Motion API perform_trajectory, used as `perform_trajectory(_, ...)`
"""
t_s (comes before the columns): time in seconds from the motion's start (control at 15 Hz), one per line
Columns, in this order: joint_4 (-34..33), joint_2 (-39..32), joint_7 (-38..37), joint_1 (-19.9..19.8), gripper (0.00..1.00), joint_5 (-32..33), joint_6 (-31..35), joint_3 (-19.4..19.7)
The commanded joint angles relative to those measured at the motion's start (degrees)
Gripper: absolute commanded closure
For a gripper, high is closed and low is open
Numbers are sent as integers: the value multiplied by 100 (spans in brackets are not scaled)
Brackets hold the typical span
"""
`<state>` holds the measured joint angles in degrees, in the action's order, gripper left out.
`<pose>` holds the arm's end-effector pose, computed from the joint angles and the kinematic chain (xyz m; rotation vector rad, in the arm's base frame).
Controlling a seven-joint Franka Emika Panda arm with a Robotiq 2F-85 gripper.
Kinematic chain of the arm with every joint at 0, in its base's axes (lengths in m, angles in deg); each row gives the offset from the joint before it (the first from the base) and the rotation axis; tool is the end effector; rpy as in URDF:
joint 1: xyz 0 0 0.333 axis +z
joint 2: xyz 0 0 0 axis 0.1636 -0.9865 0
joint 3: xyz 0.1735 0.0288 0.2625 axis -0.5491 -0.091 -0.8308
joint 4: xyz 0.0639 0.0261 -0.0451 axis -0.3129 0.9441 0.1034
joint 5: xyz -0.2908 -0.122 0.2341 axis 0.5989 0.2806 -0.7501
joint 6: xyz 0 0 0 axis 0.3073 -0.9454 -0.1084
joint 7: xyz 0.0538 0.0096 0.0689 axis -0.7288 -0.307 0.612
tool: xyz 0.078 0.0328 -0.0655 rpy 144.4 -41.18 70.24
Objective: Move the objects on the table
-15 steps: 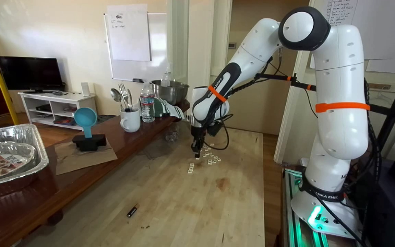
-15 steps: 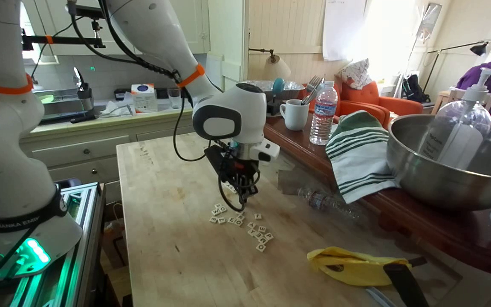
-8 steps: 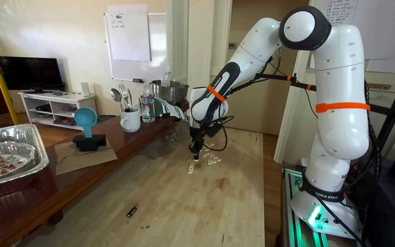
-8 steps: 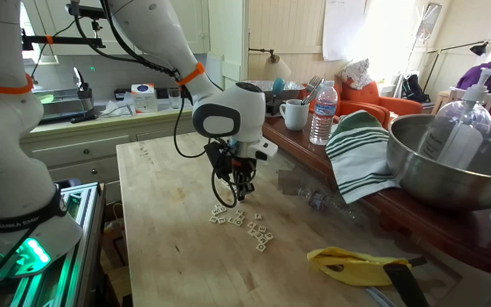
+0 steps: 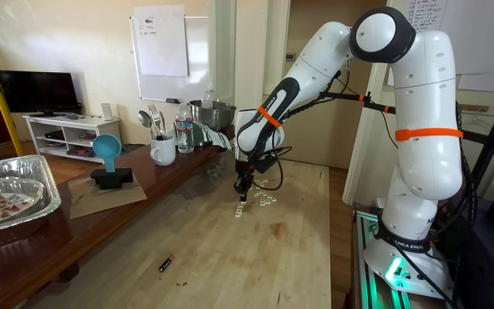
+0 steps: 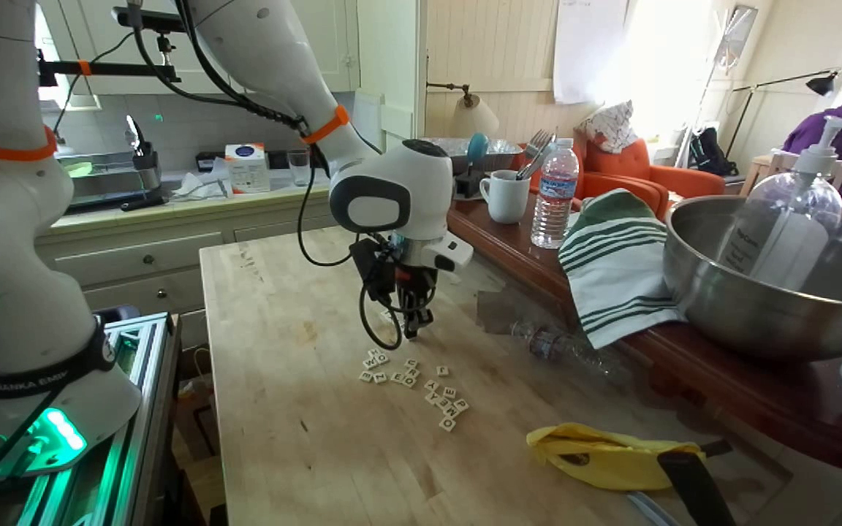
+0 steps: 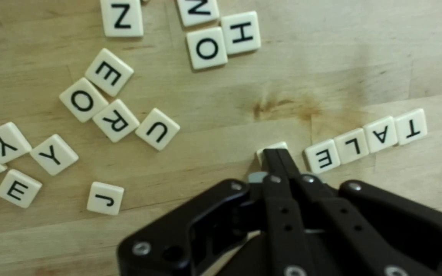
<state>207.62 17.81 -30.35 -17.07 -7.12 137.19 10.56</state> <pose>0.5149 -0.0700 0.2177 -3.0777 0.0555 0.0124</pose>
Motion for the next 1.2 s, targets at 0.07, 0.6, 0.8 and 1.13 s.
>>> perform_trajectory(0.07,53,-102,-91,68,100,-171,124,-38)
perform_trajectory(0.6,53,-121,-46,64,100,-294,218,-73)
perform_trajectory(0.8,53,-133,-16,57,100,-359,259,-99)
perform_trajectory(1.13,52,-130,-24,72,100,-301,211,-93)
